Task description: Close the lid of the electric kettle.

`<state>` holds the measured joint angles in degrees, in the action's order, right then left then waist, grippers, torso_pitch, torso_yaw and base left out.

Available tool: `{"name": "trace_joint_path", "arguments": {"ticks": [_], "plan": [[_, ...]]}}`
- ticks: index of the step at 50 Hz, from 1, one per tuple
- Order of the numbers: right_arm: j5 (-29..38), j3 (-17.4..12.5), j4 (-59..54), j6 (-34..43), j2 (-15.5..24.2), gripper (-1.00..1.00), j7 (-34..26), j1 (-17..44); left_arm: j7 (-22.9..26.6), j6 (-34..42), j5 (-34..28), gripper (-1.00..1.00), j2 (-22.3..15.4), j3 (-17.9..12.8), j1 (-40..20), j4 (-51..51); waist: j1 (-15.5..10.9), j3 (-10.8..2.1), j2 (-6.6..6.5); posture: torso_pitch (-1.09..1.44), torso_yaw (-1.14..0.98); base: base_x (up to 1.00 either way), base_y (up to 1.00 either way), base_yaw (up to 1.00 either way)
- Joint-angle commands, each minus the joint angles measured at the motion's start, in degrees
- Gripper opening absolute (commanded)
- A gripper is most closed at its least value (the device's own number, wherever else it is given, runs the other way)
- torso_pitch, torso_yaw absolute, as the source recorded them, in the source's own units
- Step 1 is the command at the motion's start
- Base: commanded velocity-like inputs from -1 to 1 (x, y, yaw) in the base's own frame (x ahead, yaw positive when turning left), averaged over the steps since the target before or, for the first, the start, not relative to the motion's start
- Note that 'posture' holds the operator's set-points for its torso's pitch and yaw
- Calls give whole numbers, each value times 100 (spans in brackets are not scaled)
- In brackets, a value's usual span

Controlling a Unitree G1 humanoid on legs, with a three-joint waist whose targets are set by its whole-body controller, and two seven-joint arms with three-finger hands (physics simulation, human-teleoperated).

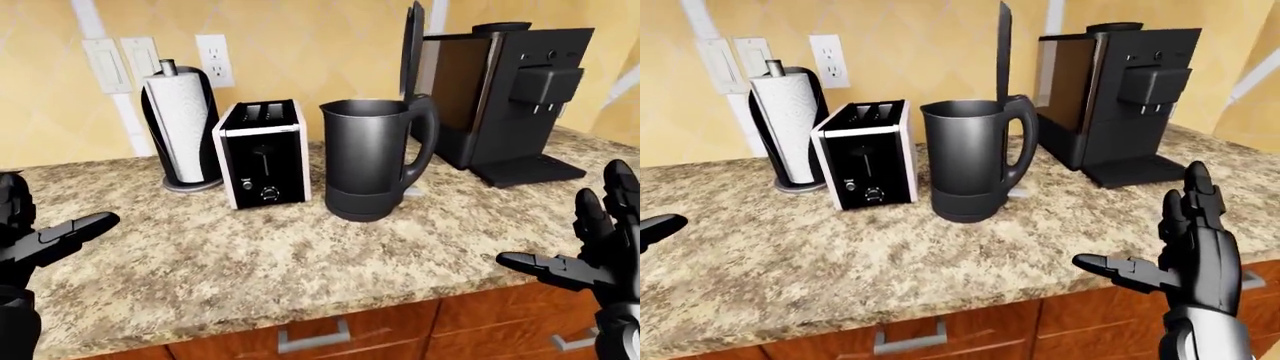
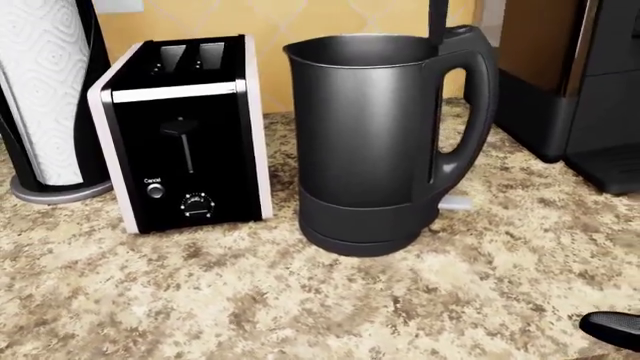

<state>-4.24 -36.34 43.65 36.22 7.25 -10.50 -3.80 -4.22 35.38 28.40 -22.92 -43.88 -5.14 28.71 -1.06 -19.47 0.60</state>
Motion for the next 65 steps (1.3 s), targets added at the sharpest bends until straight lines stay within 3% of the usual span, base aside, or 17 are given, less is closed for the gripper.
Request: {"name": "trace_joint_path", "arguments": {"ticks": [1, 13, 29, 43, 50, 56, 61, 65], "plan": [[-2, 25, 140, -198, 59, 100, 3, 100, 12, -163, 3, 100, -114, -15, -115, 156, 2, -4, -5, -56, 0, 0, 0, 0], [-25, 25, 140, -213, 64, 100, -10, 104, 28, -305, -25, 100, -126, 10, -105, 155, 30, -166, 8, -59, 0, 0, 0, 0], [-71, 48, 334, 3, 128, 100, 12, 166, 49, -378, -65, 100, -94, 37, -122, 91, 62, -189, 15, -59, 0, 0, 0, 0], [596, 323, 558, 456, 341, 100, -166, 400, 64, -472, -116, 100, -89, 91, -143, -30, 59, -191, 29, -59, 0, 0, 0, 0], [717, 300, 734, 783, 422, 100, -426, 527, 61, -476, -124, 100, -83, 114, -139, -12, 52, -188, 32, -59, 0, 0, 0, 0], [955, 368, 824, 1330, 825, 100, -600, 965, 66, -471, -111, 100, -80, 94, -128, 4, 62, -190, 30, -59, 0, 0, 0, 0], [1197, 656, 790, 1694, 1094, 100, -780, 1288, 69, -483, -134, 100, -71, 127, -136, -2, 64, -187, 29, -59, 0, 0, 0, 0], [1331, 693, 713, 1915, 1305, 100, -957, 1512, 62, -470, -129, 100, -76, 129, -146, 11, 74, -189, 34, -59, 0, 0, 0, 0]]}}
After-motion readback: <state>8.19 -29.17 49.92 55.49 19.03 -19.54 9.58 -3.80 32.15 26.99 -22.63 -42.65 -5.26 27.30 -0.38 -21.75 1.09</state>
